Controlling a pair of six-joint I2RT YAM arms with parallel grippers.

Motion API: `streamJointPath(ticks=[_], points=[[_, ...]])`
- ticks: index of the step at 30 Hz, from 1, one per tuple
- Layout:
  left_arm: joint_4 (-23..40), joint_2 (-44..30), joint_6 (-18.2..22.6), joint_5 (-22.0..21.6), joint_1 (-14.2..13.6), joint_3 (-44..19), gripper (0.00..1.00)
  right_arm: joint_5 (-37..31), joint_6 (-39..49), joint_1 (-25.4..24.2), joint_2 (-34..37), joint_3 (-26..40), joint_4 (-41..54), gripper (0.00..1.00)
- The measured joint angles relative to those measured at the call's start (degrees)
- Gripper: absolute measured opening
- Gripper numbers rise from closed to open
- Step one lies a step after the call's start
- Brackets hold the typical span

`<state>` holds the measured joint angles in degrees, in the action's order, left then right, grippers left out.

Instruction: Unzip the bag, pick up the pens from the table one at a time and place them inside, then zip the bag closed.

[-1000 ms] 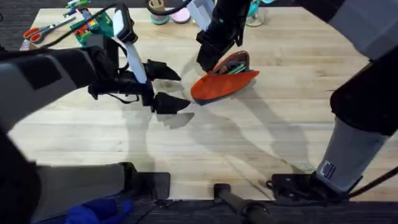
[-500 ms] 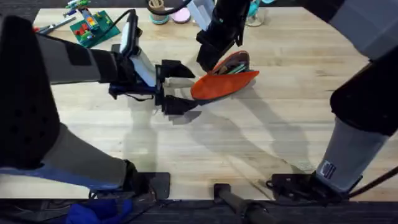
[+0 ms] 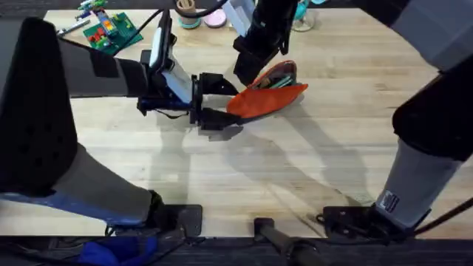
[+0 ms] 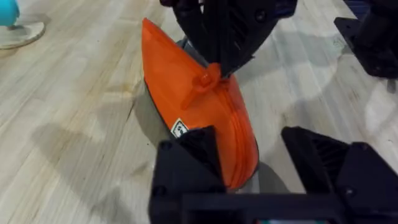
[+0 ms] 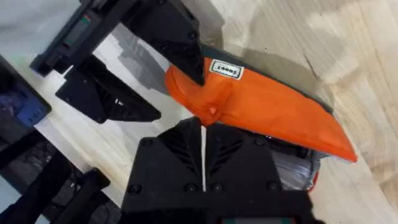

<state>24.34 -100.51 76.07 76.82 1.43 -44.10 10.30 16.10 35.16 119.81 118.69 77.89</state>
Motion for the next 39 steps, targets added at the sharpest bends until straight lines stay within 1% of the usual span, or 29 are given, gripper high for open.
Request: streamJointPath(ticks=[2,5,8,9,10,31,39], points=[[-0.2,0.0,0.0,0.0,0.0,0.0,0.573,0.0,0.0,0.0,0.0,0.0,0.0,0.029],[-0.5,0.0,0.2,0.0,0.0,0.0,0.407,0.0,0.0,0.0,0.0,0.0,0.1,0.030],[-0.6,0.0,0.3,-0.1,0.1,0.0,0.147,0.0,0.0,0.0,0.0,0.0,0.3,0.029],[-0.6,0.0,0.2,-0.1,0.1,0.0,0.077,0.0,0.0,0.0,0.0,0.0,0.3,0.030],[-0.6,0.0,0.2,-0.1,0.1,0.0,0.053,0.0,0.0,0.0,0.0,0.0,0.4,0.030],[-0.6,0.0,0.2,-0.1,0.1,0.0,0.042,-0.2,0.0,-0.1,0.0,0.0,0.4,0.030],[-0.4,0.0,0.2,-0.1,0.1,0.0,0.042,0.5,-1.1,-3.2,0.0,0.1,0.1,0.032]])
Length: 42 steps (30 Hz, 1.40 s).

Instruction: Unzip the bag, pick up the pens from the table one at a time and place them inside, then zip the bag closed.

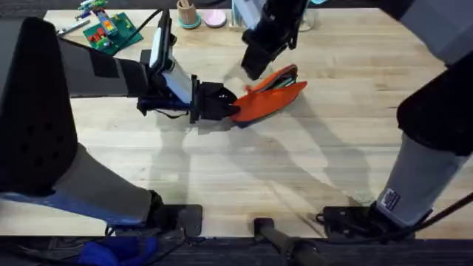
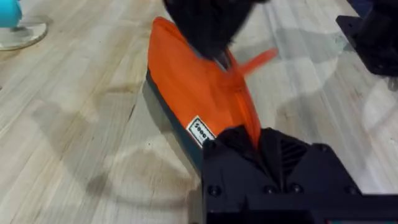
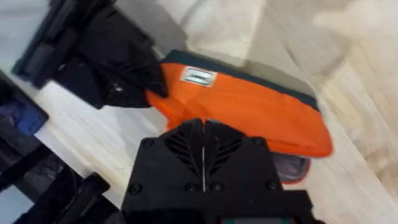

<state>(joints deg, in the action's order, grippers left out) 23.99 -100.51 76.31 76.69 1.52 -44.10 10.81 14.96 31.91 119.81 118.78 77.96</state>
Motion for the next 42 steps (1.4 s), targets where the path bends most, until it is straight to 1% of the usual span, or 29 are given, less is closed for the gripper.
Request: streamJointPath(ticks=[6,10,16,25,37,39,40,41,42], points=[[0.0,0.0,0.0,0.0,0.0,0.0,0.042,-0.1,-0.2,-3.5,0.0,0.2,-0.2,0.033],[0.0,0.0,0.0,0.0,0.0,0.0,0.042,-0.1,-0.2,-4.5,0.0,0.1,-0.2,0.032],[0.0,0.0,0.0,0.0,0.0,0.0,0.042,-0.1,0.4,-6.4,0.0,-1.9,-0.2,0.033],[0.0,0.0,0.0,0.0,0.0,0.0,0.042,-0.3,2.3,-11.5,0.0,-2.1,-0.2,0.032],[0.0,0.0,0.0,0.0,0.0,0.0,0.042,-0.5,3.9,-11.8,0.0,-2.2,-0.2,0.036],[0.0,0.0,0.0,0.0,0.0,0.0,0.042,-0.5,4.1,-11.8,0.0,-2.1,-0.1,0.101],[0.0,0.0,0.0,0.0,0.0,0.0,0.042,-0.5,4.3,-11.8,0.0,-1.9,0.2,0.169],[0.0,0.0,0.0,0.0,0.0,0.0,0.042,-0.5,4.6,-11.8,0.0,-1.6,0.5,0.249],[0.0,0.0,0.0,0.0,0.0,0.0,0.042,-0.5,5.1,-11.8,0.0,-1.1,1.0,0.416]])
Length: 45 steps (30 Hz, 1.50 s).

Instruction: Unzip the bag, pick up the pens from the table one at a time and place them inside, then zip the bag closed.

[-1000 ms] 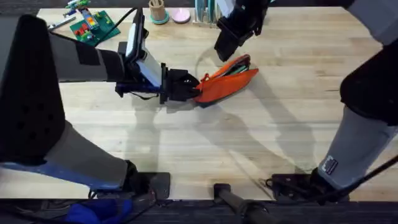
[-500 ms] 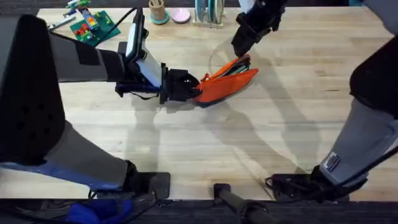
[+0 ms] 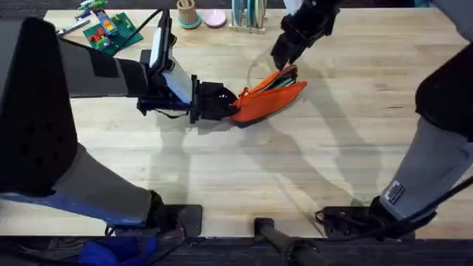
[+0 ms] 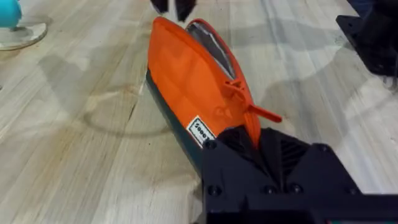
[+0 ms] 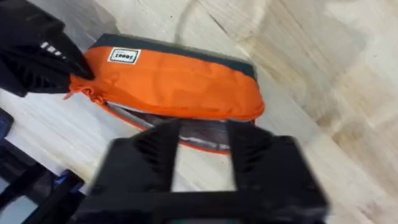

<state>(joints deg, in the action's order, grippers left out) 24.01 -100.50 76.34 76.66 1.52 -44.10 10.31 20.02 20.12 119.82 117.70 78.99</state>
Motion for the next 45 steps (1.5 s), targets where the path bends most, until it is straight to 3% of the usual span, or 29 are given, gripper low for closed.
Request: streamJointPath(ticks=[2,5,6,7,8,18,32,45], points=[[0.0,0.0,0.0,0.0,0.0,0.0,0.042,0.0,1.1,0.0,0.0,1.3,0.5,0.574],[0.0,0.0,0.0,0.0,0.0,0.0,0.042,0.0,1.9,0.0,0.0,3.4,0.9,0.711],[0.0,0.0,0.0,0.0,0.0,0.0,0.042,0.0,2.4,0.0,0.0,4.2,1.0,0.868],[0.0,0.0,0.0,0.0,0.0,0.0,0.042,0.0,2.8,0.0,0.0,5.0,1.0,0.960],[0.0,0.0,0.0,0.0,0.0,0.0,0.042,0.0,3.1,0.0,0.0,5.7,1.0,0.985],[0.0,0.0,0.0,0.0,0.0,0.0,0.042,0.0,11.1,1.4,0.0,13.5,1.5,0.996],[0.0,0.0,0.0,0.0,0.0,0.0,0.042,0.0,28.1,7.6,0.0,13.8,5.4,0.997],[0.0,0.0,0.0,0.0,0.0,0.0,0.042,4.8,32.3,11.1,0.0,13.8,9.2,0.996]])
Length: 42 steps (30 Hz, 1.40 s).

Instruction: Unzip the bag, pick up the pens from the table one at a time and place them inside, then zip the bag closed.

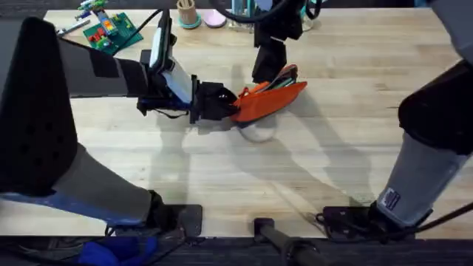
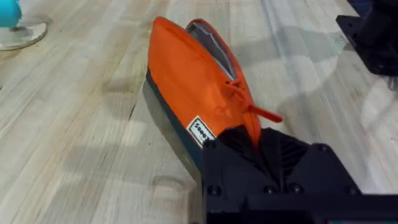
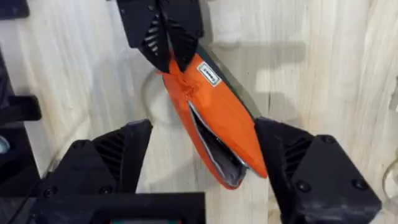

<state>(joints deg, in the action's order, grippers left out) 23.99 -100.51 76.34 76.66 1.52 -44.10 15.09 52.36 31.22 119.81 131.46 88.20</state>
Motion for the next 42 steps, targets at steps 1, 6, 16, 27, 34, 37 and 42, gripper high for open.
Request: streamJointPath(ticks=[1,6,16,27,34,37,42], points=[[0.0,0.0,0.0,0.0,0.0,0.0,0.042,0.3,0.2,0.3,0.0,-0.1,0.0,0.996],[0.0,0.0,0.0,0.0,0.0,0.0,0.042,0.9,0.7,1.2,0.0,-3.6,-0.1,0.996],[0.0,0.0,0.0,0.0,0.0,0.0,0.042,2.8,0.9,1.5,0.0,-7.1,-2.0,0.996],[0.0,0.0,0.0,0.0,0.0,0.0,0.040,4.1,0.9,2.0,0.0,-9.9,-3.1,0.995],[0.0,0.0,0.0,0.0,0.0,0.0,0.042,4.3,0.9,2.3,1.2,-9.9,-3.1,0.996],[0.0,0.0,0.0,0.0,0.0,0.0,0.040,4.3,0.9,2.4,3.3,-9.9,-3.2,0.995],[0.0,0.0,0.0,0.0,0.0,0.0,0.040,4.3,0.9,2.6,5.7,-10.2,-3.3,0.985]])
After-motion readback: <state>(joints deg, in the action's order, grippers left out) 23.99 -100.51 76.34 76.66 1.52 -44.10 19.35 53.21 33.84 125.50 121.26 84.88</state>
